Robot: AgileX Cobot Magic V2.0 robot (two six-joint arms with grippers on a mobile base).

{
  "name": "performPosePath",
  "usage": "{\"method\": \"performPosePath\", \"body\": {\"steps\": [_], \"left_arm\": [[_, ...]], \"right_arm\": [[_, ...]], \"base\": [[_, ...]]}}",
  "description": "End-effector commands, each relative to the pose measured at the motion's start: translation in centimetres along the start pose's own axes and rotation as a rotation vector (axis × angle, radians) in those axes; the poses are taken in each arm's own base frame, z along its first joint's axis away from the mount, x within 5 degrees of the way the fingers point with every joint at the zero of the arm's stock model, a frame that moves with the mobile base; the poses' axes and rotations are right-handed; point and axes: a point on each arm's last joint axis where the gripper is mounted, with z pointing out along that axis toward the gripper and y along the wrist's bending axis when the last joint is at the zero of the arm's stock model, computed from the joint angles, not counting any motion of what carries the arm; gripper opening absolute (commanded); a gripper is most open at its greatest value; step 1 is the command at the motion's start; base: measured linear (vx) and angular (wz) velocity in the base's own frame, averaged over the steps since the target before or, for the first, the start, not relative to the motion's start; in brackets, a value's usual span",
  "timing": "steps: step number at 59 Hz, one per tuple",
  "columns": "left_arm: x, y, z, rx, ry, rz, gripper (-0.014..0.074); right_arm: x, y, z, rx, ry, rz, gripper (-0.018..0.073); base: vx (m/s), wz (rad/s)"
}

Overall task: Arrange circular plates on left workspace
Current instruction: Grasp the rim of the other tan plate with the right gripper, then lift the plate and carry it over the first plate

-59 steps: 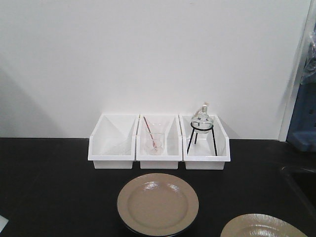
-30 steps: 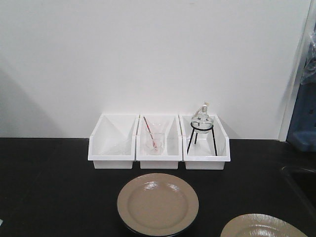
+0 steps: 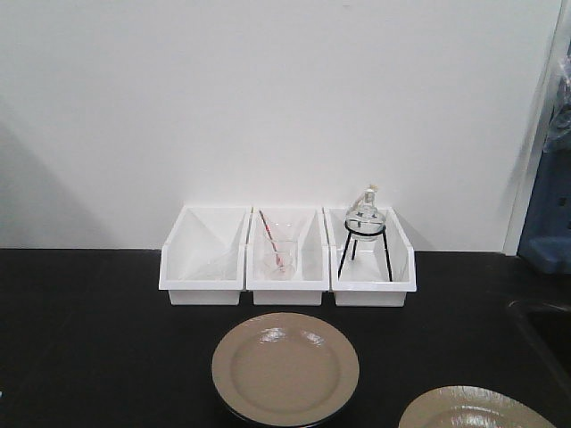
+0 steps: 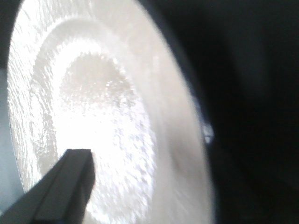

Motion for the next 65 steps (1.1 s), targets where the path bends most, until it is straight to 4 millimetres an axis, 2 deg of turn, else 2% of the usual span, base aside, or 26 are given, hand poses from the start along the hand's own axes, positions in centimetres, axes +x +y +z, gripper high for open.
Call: {"method": "performPosePath", "body": {"steps": [1, 6, 11, 12, 20, 26, 33, 47, 57, 65], "left_arm": [[-0.8, -1.0, -0.3, 0.053, -0.057, -0.01, -0.0001], [-0.8, -1.0, -0.3, 0.061, -0.053, -0.01, -0.0001], [-0.8, -1.1, -0.3, 0.067, -0.049, -0.01, -0.0001], [-0.8, -1.1, -0.3, 0.067, -0.049, -0.01, -0.0001], [-0.7, -1.1, -0.3, 0.071, -0.047, -0.009, -0.0001], [-0.7, -1.1, -0.3, 0.071, -0.047, -0.009, -0.0001], [-0.7, -1.1, -0.3, 0.071, -0.047, -0.009, -0.0001], [-0.7, -1.2, -0.3, 0.074, -0.045, -0.009, -0.0001], [-0.7, -1.1, -0.3, 0.072, -0.039, -0.005, -0.0001], [-0.4, -1.0, -0.3, 0.054, -0.007, 0.016, -0.0001]], "right_arm": [[-0.9, 1.9, -0.7, -0.063, -0.064, -0.031, 0.041], [-1.1, 2.2, -0.7, -0.083, -0.081, -0.036, 0.0235], [-1.2, 2.4, -0.7, -0.1, -0.09, -0.04, -0.0006], [-1.2, 2.4, -0.7, -0.103, -0.093, -0.041, -0.0016], [-1.2, 2.8, -0.8, -0.14, -0.095, -0.031, -0.001], [-1.5, 3.7, -1.0, -0.244, -0.126, 0.0, -0.0006], [-2.3, 5.3, -1.7, -0.434, -0.208, 0.038, -0.0005], [-3.2, 9.3, -1.8, -0.551, -0.302, 0.04, -0.0005], [-3.6, 13.4, 0.4, -0.646, -0.353, 0.059, -0.0003], [-3.6, 16.5, 3.4, -0.562, -0.33, 0.019, -0.0003]], "base": [[0.0, 0.0], [0.0, 0.0], [0.0, 0.0], [0.0, 0.0], [0.0, 0.0], [0.0, 0.0], [0.0, 0.0], [0.0, 0.0], [0.0, 0.0], [0.0, 0.0]]}}
